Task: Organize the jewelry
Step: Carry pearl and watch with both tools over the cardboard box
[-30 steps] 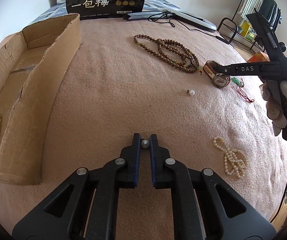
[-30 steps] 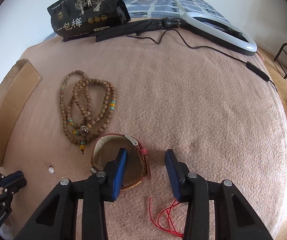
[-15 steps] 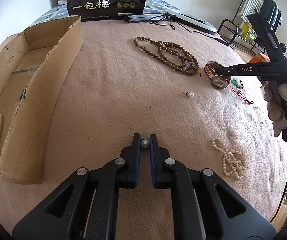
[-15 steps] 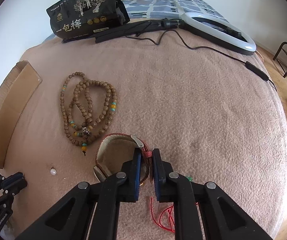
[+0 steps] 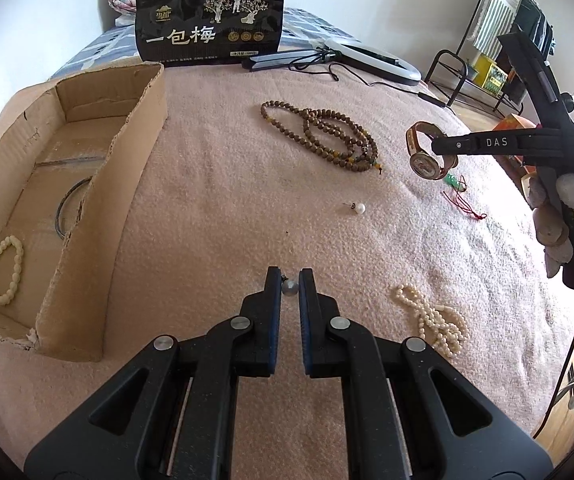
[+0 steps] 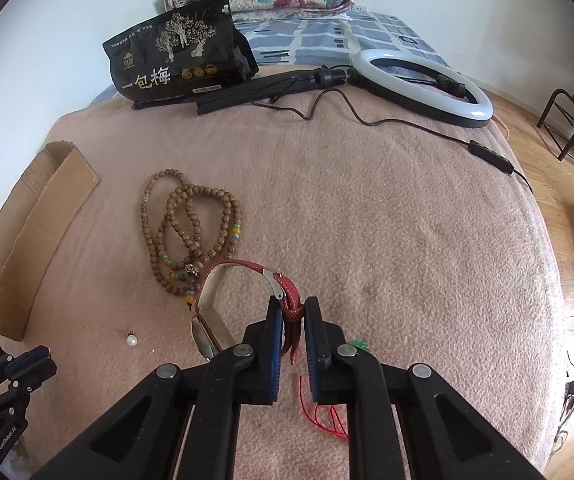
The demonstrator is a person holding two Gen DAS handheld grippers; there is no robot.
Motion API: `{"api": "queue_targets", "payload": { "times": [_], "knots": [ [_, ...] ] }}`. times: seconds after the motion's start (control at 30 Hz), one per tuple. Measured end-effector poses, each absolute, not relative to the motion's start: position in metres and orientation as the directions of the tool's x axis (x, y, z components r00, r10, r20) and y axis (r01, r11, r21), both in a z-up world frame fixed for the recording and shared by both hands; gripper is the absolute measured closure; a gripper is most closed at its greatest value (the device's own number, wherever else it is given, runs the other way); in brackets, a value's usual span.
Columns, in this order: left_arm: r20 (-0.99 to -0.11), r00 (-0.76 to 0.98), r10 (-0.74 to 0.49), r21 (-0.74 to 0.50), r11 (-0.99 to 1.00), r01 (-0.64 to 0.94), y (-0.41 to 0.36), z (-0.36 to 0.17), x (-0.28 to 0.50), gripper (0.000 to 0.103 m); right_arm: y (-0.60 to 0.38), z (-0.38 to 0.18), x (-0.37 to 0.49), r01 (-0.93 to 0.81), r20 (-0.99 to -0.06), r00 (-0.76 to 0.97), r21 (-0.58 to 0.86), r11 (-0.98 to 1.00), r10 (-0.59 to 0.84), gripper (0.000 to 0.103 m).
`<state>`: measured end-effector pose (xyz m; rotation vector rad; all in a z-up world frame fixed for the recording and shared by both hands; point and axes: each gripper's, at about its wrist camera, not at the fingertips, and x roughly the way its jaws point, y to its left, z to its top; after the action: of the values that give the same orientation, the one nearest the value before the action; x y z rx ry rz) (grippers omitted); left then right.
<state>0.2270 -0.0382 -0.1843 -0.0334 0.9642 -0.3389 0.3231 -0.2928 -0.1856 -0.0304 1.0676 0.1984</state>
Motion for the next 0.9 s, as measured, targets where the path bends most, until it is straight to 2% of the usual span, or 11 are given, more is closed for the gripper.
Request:
{"api": "queue_targets", "payload": {
  "times": [0.5,0.9],
  "knots": [
    [-0.728,0.608,-0.317,-0.207,0.947,0.245,-0.011,-0.135,0.207,0.096,-0.27,-0.143,0.298,-0.214,-0.837,0.516,0.081,0.973,0.183,0.095],
    [-0.68,0.682,-0.269,-0.208,0.963,0.171,0.038,-0.108,0.197,0.096,-0.213,-0.107,0.282,-0.314,-0.8,0.541,0.096,0.945,0.261,0.095]
  ]
}}
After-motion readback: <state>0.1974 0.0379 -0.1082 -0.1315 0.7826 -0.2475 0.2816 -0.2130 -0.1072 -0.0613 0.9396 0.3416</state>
